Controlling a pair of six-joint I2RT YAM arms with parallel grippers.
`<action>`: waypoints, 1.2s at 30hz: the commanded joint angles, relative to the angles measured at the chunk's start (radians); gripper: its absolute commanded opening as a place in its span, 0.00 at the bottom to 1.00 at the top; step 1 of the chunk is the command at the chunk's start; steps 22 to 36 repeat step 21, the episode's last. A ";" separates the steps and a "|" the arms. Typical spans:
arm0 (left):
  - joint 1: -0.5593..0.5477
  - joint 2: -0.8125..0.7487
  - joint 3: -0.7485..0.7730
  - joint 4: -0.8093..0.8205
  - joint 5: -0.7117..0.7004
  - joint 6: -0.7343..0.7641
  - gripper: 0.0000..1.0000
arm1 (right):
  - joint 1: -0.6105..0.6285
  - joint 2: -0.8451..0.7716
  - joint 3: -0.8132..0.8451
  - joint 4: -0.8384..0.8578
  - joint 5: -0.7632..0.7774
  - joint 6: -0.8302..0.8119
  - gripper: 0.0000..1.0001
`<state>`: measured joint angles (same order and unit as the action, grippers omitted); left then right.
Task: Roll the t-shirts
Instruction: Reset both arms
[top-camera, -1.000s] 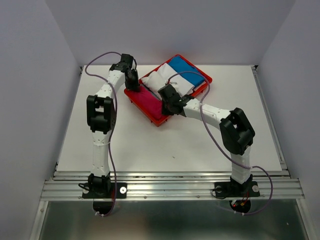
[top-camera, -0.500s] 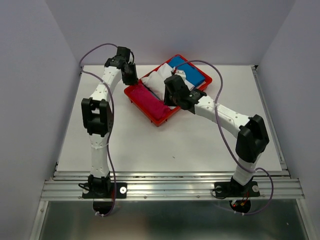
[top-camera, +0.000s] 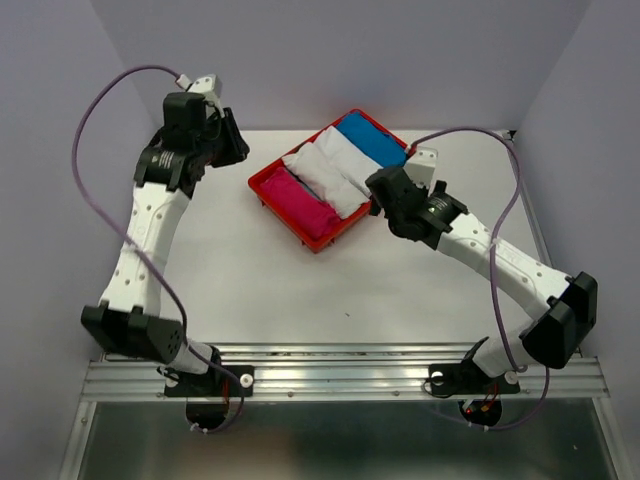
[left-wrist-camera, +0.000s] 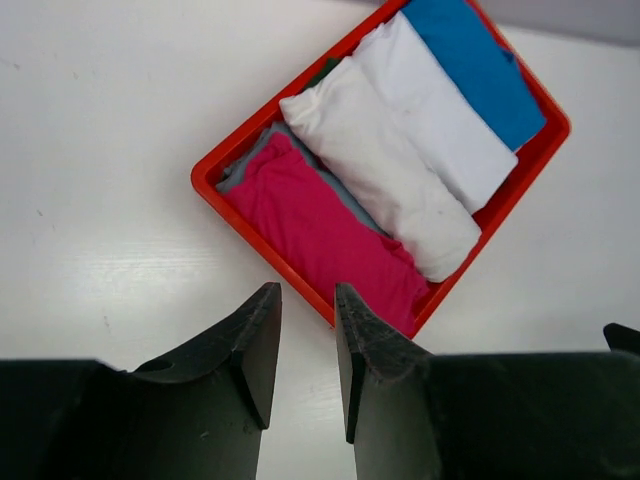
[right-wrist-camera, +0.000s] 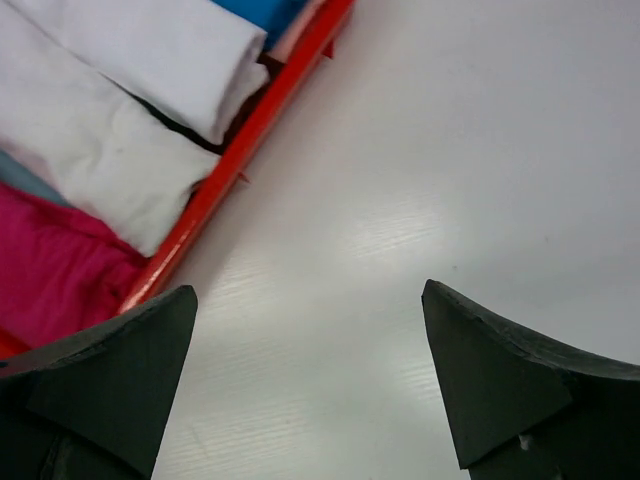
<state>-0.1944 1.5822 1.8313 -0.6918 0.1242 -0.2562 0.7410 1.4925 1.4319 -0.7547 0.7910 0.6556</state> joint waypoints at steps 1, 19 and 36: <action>0.000 -0.267 -0.243 0.144 0.009 -0.012 0.39 | 0.008 -0.075 -0.097 -0.162 0.169 0.137 1.00; 0.000 -0.835 -0.808 0.238 -0.093 -0.071 0.58 | 0.008 -0.370 -0.406 -0.321 0.195 0.447 1.00; 0.000 -0.840 -0.816 0.235 -0.101 -0.074 0.61 | 0.008 -0.383 -0.421 -0.321 0.195 0.470 1.00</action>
